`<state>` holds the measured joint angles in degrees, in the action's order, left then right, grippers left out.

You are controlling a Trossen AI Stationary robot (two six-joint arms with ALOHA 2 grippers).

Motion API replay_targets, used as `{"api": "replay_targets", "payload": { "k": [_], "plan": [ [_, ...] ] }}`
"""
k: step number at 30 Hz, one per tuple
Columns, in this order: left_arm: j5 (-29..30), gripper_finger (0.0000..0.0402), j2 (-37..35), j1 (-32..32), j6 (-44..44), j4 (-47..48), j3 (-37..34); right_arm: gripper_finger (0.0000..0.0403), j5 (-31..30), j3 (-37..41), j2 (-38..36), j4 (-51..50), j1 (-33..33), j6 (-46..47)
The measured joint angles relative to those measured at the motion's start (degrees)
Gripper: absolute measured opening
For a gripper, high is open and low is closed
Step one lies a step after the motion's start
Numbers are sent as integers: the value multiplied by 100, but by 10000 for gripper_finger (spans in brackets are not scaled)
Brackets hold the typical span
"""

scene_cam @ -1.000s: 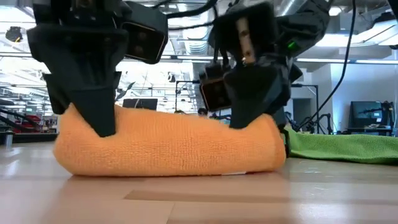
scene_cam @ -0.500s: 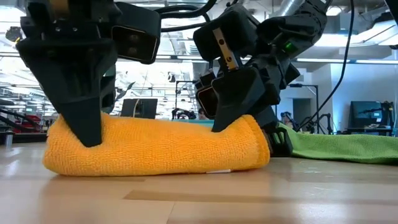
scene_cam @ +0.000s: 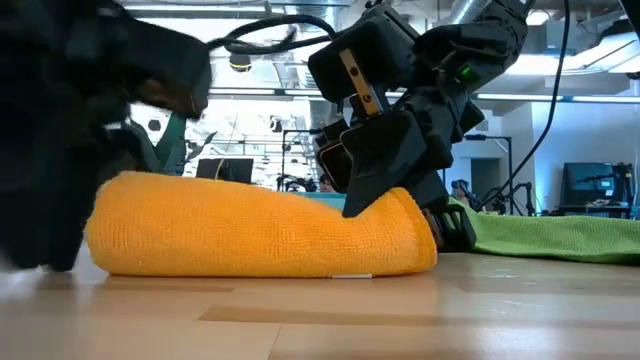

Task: Roll microfiber towels into tight, uniform cylinder then place into a basket
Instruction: Roll the orange towel

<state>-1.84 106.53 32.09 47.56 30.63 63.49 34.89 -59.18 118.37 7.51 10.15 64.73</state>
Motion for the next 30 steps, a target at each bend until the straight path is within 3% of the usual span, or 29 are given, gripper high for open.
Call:
{"api": "replay_targets", "payload": {
  "k": [4, 9, 15, 17, 22, 28, 30],
  "plan": [
    [169, 143, -109, 106, 22, 514, -3, 35, -4, 0, 0, 10, -2, 21],
    [1075, 143, -411, 557, -7, 459, 11, 35, -23, 0, 0, 52, -2, 63],
    [3402, 144, -450, 1177, -1294, -1019, 25, 36, -37, 0, 0, 56, -2, 61],
    [3881, 144, -318, 1201, -1711, -1482, 27, 36, -32, -4, 0, 57, -2, 63],
    [4119, 114, 69, 991, -2245, -1998, 37, 35, -44, -9, 0, 52, -2, 41],
    [4133, 21, 159, 751, -2290, -1866, 30, 37, -22, -9, 0, 39, -4, -16],
    [4051, 7, 159, 733, -2194, -1788, 30, 36, -28, -9, 0, 38, -4, -34]
  ]
}}
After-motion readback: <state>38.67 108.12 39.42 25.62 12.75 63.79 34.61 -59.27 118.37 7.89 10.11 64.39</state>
